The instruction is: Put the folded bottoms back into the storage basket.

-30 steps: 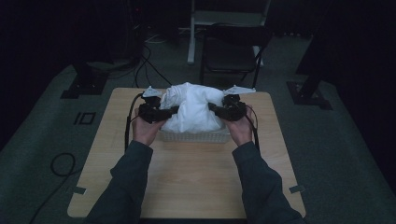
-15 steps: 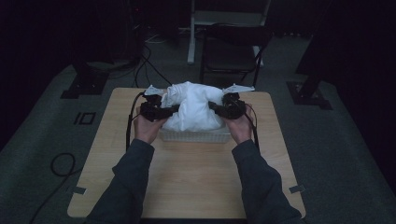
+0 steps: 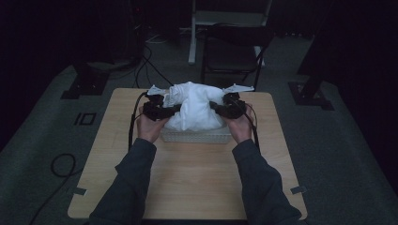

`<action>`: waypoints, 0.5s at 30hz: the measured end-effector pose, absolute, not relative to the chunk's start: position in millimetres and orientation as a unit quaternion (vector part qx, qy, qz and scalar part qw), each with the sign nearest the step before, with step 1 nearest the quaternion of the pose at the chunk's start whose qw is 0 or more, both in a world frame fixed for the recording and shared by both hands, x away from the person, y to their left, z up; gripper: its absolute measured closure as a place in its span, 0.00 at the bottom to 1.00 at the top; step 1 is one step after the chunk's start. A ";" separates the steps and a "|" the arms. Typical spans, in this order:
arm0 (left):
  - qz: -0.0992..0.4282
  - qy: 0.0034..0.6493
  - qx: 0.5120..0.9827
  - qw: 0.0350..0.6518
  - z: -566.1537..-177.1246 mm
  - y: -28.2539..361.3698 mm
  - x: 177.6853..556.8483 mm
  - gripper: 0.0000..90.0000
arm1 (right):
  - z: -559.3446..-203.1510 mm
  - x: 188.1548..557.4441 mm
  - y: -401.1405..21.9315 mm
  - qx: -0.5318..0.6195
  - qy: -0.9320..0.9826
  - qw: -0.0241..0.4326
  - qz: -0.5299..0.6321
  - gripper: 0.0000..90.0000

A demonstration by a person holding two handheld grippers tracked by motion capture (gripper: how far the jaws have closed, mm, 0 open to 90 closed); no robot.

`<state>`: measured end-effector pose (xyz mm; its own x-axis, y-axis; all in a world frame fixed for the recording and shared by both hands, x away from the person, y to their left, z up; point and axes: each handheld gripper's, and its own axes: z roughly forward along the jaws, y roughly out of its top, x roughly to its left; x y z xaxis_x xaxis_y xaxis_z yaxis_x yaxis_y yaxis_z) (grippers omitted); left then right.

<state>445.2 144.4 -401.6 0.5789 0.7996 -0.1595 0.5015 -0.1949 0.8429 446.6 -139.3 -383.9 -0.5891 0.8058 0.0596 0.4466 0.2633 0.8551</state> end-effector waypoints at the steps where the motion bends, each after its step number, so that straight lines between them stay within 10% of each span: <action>1: 0.160 0.430 0.756 0.466 -402.5 144.3 446.3 0.62 | -384.2 446.9 -139.2 0.407 0.770 0.200 0.449 0.74; 15: 0.162 0.437 0.755 0.461 -410.2 142.4 457.4 0.62 | -392.0 456.3 -137.7 0.417 0.767 0.199 0.444 0.74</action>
<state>457.4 142.4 -410.2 0.5651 0.8097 -0.1585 0.5112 -0.1928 0.8375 456.3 -137.7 -392.0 -0.5730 0.8169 0.0658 0.4636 0.2569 0.8480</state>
